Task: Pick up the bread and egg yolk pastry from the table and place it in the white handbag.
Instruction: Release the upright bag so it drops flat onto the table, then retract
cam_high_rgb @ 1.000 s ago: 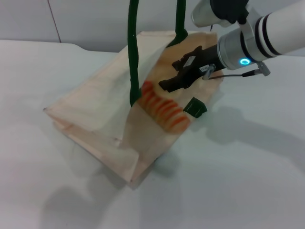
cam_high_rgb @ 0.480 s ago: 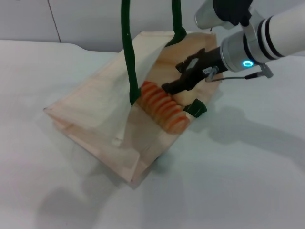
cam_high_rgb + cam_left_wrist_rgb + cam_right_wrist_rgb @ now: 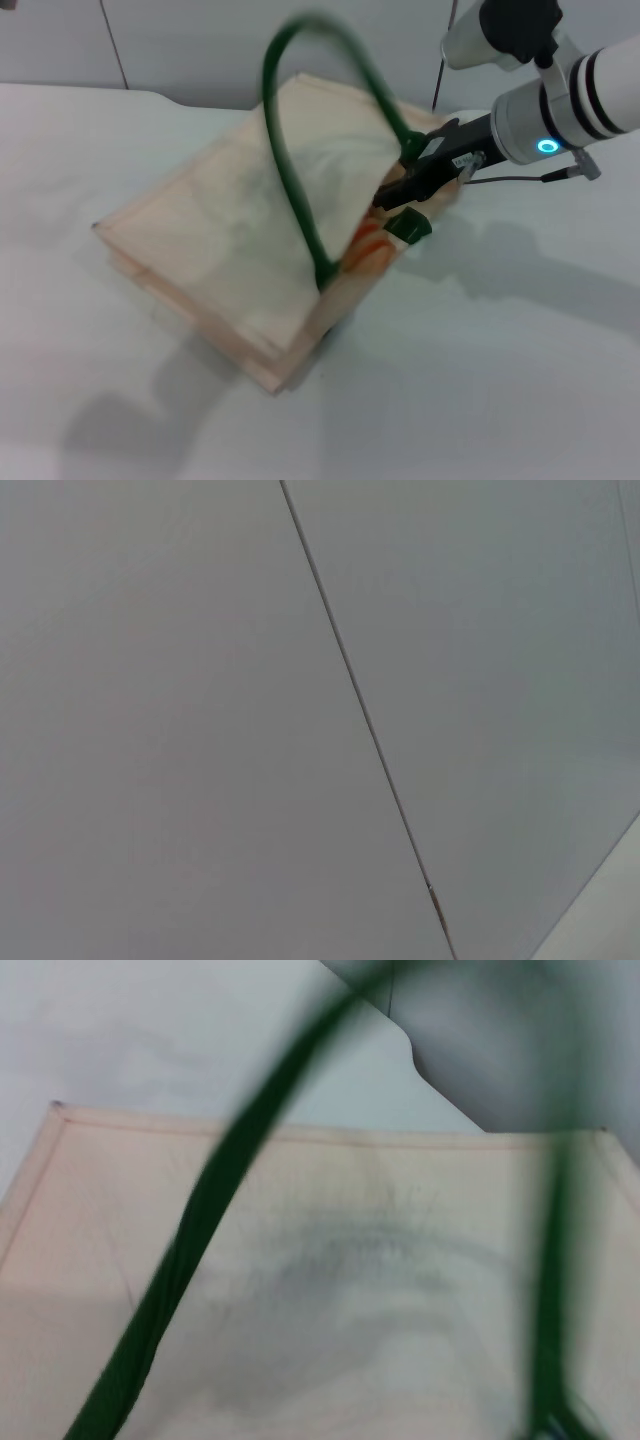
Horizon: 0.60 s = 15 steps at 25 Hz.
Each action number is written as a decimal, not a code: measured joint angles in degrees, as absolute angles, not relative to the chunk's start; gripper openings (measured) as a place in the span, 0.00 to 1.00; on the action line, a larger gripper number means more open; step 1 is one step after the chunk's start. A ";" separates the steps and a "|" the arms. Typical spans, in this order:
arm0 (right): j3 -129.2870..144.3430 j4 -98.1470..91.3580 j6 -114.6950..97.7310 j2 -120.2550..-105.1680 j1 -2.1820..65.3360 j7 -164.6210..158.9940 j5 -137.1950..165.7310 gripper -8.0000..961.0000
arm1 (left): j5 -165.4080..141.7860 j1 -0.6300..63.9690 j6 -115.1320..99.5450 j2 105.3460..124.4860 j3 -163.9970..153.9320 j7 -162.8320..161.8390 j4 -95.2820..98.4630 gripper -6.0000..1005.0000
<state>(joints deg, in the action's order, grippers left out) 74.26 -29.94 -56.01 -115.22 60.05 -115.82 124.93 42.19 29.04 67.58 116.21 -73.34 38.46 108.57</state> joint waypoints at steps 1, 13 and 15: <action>74.26 -29.94 -56.01 -115.22 60.05 -115.82 124.93 0.80 | 42.18 29.10 67.58 116.20 -73.33 38.51 108.36 0.17; 69.60 -34.12 -55.37 -115.23 54.37 -119.48 130.62 0.79 | 42.26 26.61 61.78 116.31 -73.33 38.59 104.07 0.61; 67.14 -36.00 -55.64 -115.28 52.48 -119.53 132.17 0.79 | 42.48 25.60 59.73 116.33 -73.29 38.43 102.32 0.66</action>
<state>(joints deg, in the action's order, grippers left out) 67.14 -36.00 -55.64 -115.28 52.48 -119.53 132.17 42.47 25.60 59.73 116.33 -73.29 38.43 102.32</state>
